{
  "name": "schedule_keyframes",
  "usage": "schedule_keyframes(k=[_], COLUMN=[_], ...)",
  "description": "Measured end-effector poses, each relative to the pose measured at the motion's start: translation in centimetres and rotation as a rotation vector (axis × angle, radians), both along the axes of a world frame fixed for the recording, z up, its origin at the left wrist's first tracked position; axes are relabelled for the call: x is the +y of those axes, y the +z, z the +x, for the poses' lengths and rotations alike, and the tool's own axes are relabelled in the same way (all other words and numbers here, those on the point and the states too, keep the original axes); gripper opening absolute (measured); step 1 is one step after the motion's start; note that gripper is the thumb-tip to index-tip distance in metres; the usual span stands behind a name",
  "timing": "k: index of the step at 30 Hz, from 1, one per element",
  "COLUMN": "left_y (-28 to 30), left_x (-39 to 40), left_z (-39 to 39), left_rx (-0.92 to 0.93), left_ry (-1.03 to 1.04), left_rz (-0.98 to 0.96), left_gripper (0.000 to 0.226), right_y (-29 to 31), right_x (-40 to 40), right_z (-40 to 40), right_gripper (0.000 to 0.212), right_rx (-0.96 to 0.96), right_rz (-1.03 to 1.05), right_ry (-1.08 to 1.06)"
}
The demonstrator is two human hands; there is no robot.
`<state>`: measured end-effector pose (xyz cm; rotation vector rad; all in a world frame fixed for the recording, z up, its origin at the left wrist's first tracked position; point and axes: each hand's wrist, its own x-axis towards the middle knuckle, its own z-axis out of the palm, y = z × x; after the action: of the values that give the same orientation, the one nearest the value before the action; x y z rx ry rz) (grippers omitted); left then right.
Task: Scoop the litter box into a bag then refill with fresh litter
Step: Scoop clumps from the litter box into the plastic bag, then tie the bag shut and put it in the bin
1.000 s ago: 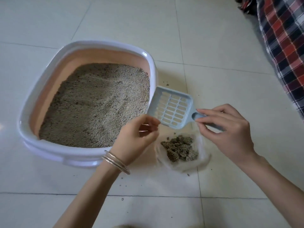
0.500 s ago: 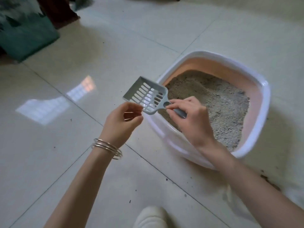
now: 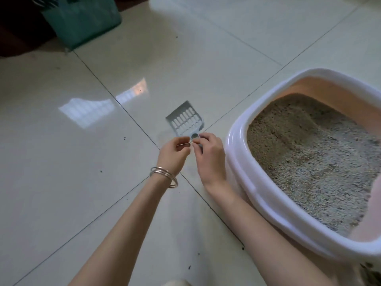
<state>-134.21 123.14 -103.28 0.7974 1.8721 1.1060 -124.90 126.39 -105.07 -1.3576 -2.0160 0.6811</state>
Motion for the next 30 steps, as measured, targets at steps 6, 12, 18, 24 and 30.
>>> schedule_keyframes(k=[6, 12, 18, 24, 30], left_y=[-3.9, -4.8, -1.9, 4.7, 9.4], left_x=[3.4, 3.9, 2.3, 2.3, 1.6], left_z=[0.4, -0.5, 0.1, 4.9, 16.8], left_rx=[-0.072, -0.128, -0.090, -0.142, -0.310], left_ry=[-0.049, -0.047, -0.028, -0.112, -0.537], left_rz=[-0.089, -0.084, 0.018, 0.262, 0.374], left_gripper=[0.043, 0.044, 0.033, 0.027, 0.027], right_y=[-3.4, -4.9, -1.7, 5.9, 11.8], right_x=[0.9, 1.2, -0.3, -2.9, -5.6], right_z=[0.5, 0.8, 2.4, 9.1, 23.3], right_gripper=[0.020, 0.029, 0.042, 0.040, 0.039], right_rx=[0.064, 0.022, 0.031, 0.331, 0.460], right_rz=[-0.116, -0.242, -0.178, -0.101, -0.082], right_ry=[-0.115, -0.125, 0.035, -0.025, -0.246])
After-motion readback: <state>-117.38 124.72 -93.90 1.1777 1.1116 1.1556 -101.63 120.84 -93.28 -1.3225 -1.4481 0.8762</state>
